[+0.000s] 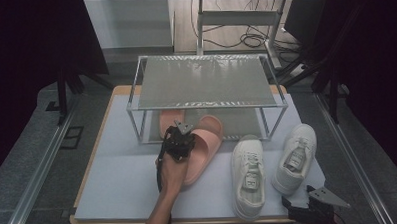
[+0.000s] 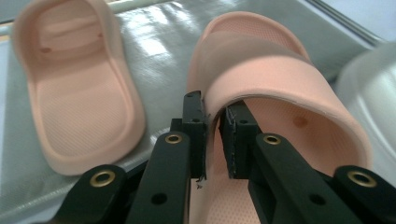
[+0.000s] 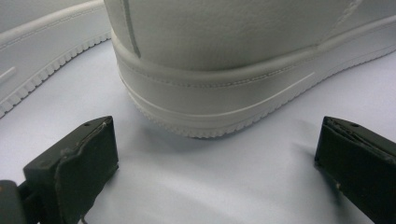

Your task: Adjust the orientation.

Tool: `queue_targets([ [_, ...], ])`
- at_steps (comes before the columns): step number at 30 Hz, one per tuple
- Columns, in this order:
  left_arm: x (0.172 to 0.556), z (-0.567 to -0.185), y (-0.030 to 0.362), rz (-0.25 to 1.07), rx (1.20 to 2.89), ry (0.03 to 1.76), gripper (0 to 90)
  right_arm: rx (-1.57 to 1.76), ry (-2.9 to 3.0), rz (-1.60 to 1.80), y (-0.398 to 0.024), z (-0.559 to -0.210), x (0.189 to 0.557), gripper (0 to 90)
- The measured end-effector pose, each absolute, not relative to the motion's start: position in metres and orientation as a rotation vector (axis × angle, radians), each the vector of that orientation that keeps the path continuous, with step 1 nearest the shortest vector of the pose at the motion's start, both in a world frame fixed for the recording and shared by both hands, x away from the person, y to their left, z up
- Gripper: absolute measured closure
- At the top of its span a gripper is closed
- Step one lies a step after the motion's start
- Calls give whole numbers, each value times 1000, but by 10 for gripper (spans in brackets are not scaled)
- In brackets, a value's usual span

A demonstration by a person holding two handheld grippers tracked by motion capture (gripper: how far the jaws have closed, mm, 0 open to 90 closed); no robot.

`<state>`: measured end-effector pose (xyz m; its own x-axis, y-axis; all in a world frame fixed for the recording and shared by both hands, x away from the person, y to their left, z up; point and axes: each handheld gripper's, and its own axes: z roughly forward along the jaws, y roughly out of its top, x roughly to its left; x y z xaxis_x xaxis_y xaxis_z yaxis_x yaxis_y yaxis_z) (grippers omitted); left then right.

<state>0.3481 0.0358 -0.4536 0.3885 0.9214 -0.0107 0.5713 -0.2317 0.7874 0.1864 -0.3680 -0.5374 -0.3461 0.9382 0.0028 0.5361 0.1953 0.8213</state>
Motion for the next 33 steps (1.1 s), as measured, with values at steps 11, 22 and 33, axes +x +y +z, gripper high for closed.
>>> queue_targets([
  [11, 368, -468, 39, 685, 1850, 1403, 790, 1370, 1964, 1031, -368, -537, 186, 0],
  [22, 360, -467, 52, 622, 1854, 1332, 642, 1370, 1964, 1031, -368, -537, 186, 0],
  [33, 311, -464, 87, 571, 1889, 1206, 648, 1370, 1965, 1028, -368, -537, 186, 0],
])
